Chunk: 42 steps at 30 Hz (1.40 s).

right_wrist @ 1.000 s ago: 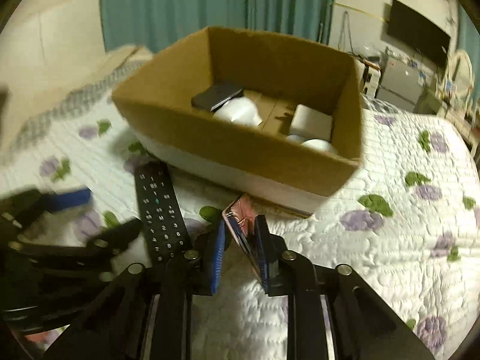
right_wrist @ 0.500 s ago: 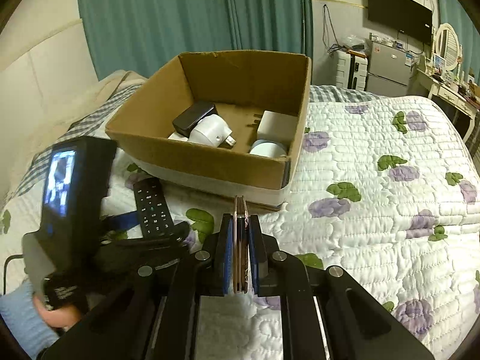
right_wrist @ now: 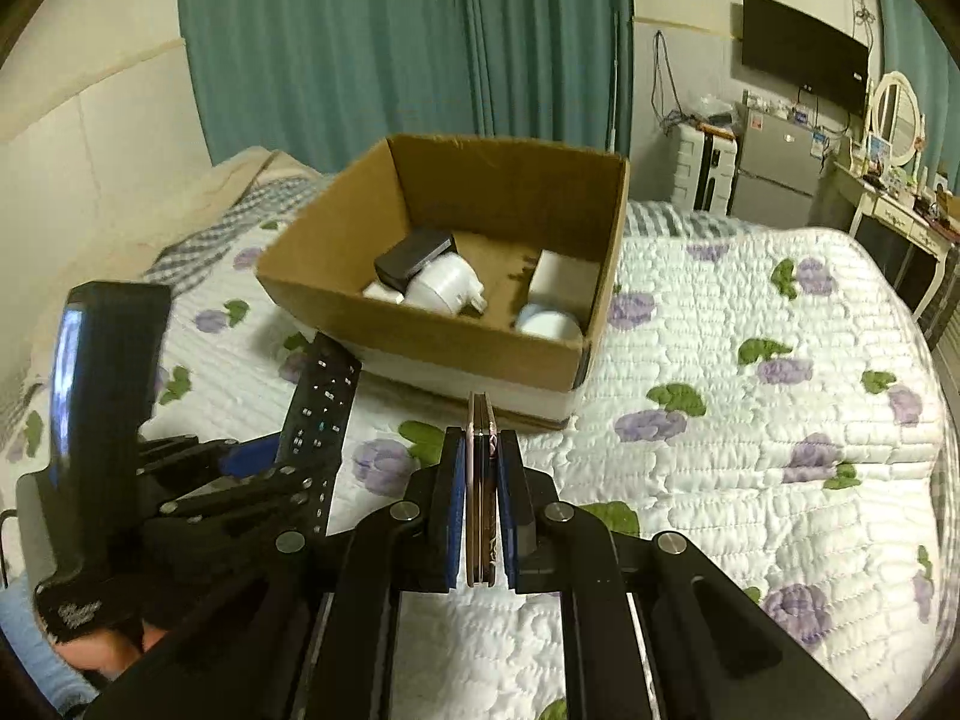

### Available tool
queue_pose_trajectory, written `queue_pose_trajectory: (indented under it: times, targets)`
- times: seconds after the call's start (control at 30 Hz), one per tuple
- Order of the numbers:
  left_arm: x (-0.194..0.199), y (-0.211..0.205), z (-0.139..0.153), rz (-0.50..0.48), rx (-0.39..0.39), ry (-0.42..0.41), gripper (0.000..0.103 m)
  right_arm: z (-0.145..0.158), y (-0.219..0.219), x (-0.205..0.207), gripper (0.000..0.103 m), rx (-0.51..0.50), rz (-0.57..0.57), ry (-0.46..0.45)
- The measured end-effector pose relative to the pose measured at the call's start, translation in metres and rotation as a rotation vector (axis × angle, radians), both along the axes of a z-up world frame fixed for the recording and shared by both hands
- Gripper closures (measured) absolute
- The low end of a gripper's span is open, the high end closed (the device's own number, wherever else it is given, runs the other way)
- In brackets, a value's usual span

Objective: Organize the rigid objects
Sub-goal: 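Grasp the black remote with left gripper while right holds the pink card case, then lower the remote and pink card case into the box, release both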

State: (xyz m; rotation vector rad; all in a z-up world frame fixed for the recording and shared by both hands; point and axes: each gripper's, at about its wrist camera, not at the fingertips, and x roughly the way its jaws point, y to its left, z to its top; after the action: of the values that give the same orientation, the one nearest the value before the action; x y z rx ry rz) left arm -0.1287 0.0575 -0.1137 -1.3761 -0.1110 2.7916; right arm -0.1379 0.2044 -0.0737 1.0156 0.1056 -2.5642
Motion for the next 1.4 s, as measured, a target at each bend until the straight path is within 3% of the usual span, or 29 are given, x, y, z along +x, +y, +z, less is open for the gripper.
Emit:
queue_pose_trajectory:
  times: [0.27,0.43,0.53,0.7,0.97,1.13,1.4]
  targets:
    - [0.028,0.005,0.068,-0.085,-0.011,0.140,0.084,0.041,0.003,0.019,0.094,-0.035,0.003,0.060]
    - [0.017,0.002,0.107,-0.109,0.001,0.208,0.084,0.081,0.005,0.010,0.094,-0.059,0.021,0.127]
    - [0.005,0.000,0.129,-0.113,-0.039,0.264,0.084,0.101,0.004,-0.002,0.094,-0.060,0.028,0.169]
    - [-0.032,-0.006,0.146,-0.104,-0.069,0.303,0.084,0.123,0.000,-0.037,0.094,-0.057,0.039,0.224]
    - [-0.103,-0.004,0.138,-0.112,-0.109,0.291,0.084,0.116,-0.009,-0.096,0.094,-0.033,0.053,0.232]
    - [-0.138,-0.002,0.111,-0.118,-0.119,0.237,0.084,0.089,-0.009,-0.134,0.094,-0.026,0.041,0.189]
    - [-0.169,0.009,0.065,-0.134,-0.119,0.144,0.084,0.043,0.003,-0.160,0.094,-0.014,0.035,0.109]
